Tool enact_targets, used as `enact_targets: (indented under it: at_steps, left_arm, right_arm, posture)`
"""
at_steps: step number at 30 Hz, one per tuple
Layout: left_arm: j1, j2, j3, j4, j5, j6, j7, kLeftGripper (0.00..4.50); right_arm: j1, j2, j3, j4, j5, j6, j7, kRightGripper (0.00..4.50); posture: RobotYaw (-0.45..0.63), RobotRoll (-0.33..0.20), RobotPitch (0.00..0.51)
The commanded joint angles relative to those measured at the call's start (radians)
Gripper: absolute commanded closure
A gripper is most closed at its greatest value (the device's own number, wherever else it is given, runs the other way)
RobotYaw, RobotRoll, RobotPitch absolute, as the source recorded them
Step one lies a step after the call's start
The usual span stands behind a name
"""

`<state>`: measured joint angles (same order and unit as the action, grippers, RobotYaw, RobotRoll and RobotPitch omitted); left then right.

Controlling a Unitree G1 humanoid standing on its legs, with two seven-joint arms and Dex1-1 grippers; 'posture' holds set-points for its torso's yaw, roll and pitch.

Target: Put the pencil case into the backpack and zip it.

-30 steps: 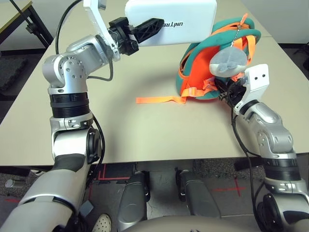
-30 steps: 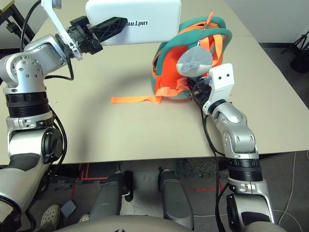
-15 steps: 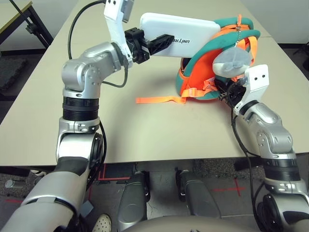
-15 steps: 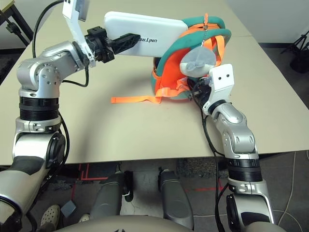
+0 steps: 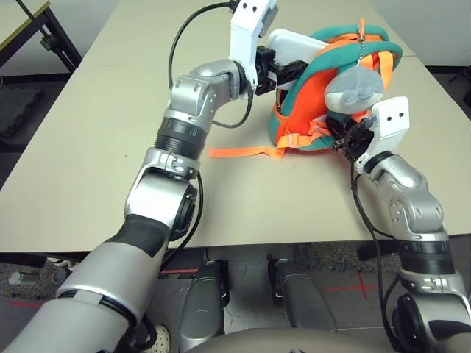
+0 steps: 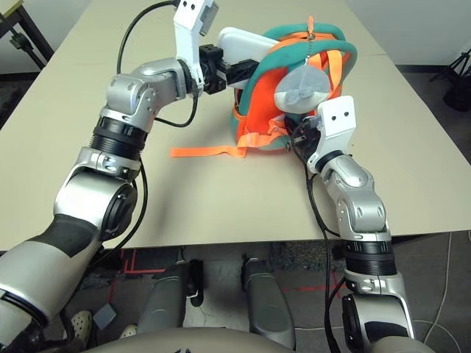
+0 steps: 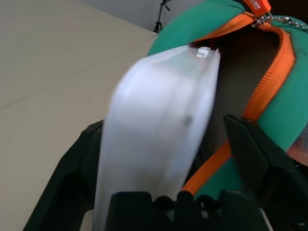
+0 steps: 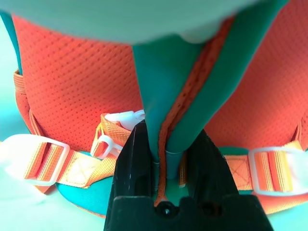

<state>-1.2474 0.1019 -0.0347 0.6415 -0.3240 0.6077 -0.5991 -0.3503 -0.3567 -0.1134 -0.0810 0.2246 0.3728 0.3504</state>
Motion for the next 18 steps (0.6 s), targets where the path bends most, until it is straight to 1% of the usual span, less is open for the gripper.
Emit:
enact_targets:
  at_steps: [1,9,11,16,18]
  left_arm:
    - [0.01,0.032,0.026,-0.072,-0.034,0.059,-0.053,0.0]
    - [0.065,0.184,0.105,-0.317,-0.118,0.265,-0.062,0.0]
    - [0.072,0.211,0.117,-0.348,-0.133,0.3,-0.057,0.0]
    - [0.123,0.32,0.126,-0.459,-0.161,0.392,-0.076,0.0]
    - [0.143,0.347,0.124,-0.488,-0.173,0.421,-0.077,0.0]
  right_arm:
    - [0.033,0.004,0.028,0.014,-0.014,0.027,0.003,3.71]
    - [0.026,0.002,0.037,0.028,-0.017,0.023,0.013,3.71]
    - [0.021,0.002,0.038,0.035,-0.017,0.021,0.015,3.71]
    - [0.011,0.003,0.043,0.052,-0.02,0.014,0.021,3.71]
    - [0.008,0.004,0.044,0.058,-0.021,0.011,0.022,3.71]
  posture:
    - [-0.15,0.0,0.171]
    - [-0.13,0.0,0.174]
    - [-0.12,0.0,0.172]
    - [-0.11,0.0,0.168]
    - [-0.11,0.0,0.166]
